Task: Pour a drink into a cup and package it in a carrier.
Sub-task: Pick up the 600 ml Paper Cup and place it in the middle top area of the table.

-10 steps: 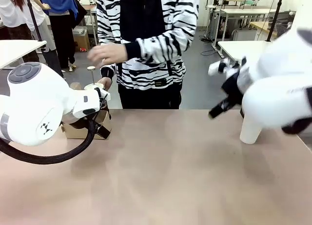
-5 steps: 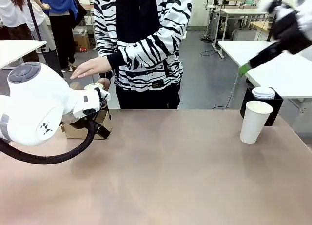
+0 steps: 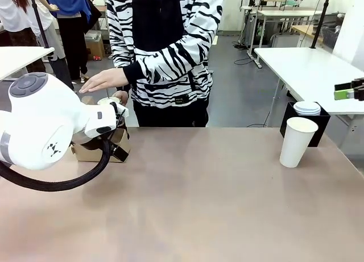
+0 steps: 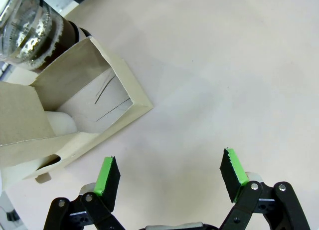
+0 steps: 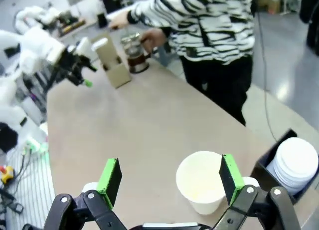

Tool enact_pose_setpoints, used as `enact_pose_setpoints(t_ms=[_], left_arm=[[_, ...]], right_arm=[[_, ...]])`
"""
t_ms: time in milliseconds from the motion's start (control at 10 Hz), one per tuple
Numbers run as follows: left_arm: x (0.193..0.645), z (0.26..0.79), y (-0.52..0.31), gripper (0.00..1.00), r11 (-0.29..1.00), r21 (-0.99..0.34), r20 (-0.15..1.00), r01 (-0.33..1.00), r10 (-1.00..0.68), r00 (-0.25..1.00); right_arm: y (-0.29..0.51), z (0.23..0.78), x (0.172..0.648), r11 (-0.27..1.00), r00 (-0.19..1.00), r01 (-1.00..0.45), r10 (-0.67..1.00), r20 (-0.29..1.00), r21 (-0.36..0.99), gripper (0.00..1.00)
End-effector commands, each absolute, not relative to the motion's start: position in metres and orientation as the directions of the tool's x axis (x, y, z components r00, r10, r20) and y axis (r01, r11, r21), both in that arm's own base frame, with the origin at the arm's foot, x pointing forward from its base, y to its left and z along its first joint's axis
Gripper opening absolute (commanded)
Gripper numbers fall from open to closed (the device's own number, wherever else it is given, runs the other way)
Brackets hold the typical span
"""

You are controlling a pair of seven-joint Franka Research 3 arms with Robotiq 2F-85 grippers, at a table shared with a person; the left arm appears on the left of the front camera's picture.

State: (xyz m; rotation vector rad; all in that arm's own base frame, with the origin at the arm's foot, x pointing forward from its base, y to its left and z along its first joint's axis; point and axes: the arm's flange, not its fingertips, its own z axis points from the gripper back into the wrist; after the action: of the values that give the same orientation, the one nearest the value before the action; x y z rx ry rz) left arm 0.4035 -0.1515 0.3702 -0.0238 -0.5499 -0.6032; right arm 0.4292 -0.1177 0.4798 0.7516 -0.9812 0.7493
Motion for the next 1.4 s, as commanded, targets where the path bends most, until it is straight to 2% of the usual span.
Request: enact_pose_setpoints(t_ms=[0,300,500,800,1000,1300], left_arm=[[0.403,0.370,-0.152,1.00,0.827,0.135,0.498,0.545,-0.533,0.684],[0.403,0.370,-0.152,1.00,0.827,0.135,0.498,0.545,-0.533,0.684],[0.403,0.370,-0.152,1.00,0.827,0.135,0.498,0.545,-0.533,0.684],[0.403,0.370,-0.152,1.00,0.827,0.135,0.498,0.545,-0.533,0.684],[0.403,0.370,-0.152,1.00,0.827,0.135,0.498,0.545,-0.533,0.684],[0.403,0.370,-0.152,1.00,0.827,0.135,0.498,0.545,-0.533,0.684]], right_arm=[[-0.103,0.497,0.427,0.499,0.336,-0.851,0.274,0.901,0.166,1.00],[-0.103,0.497,0.427,0.499,0.336,-0.851,0.274,0.901,0.166,1.00],[-0.124,0.467,0.441,0.507,0.377,-0.832,0.220,0.900,0.224,1.00],[-0.182,0.400,0.447,0.444,0.275,-0.876,0.133,0.952,0.191,1.00],[-0.196,0.357,0.445,0.452,0.165,-0.886,0.100,0.981,0.103,1.00],[-0.191,0.301,0.445,0.423,0.089,-0.904,0.061,0.994,0.055,1.00]])
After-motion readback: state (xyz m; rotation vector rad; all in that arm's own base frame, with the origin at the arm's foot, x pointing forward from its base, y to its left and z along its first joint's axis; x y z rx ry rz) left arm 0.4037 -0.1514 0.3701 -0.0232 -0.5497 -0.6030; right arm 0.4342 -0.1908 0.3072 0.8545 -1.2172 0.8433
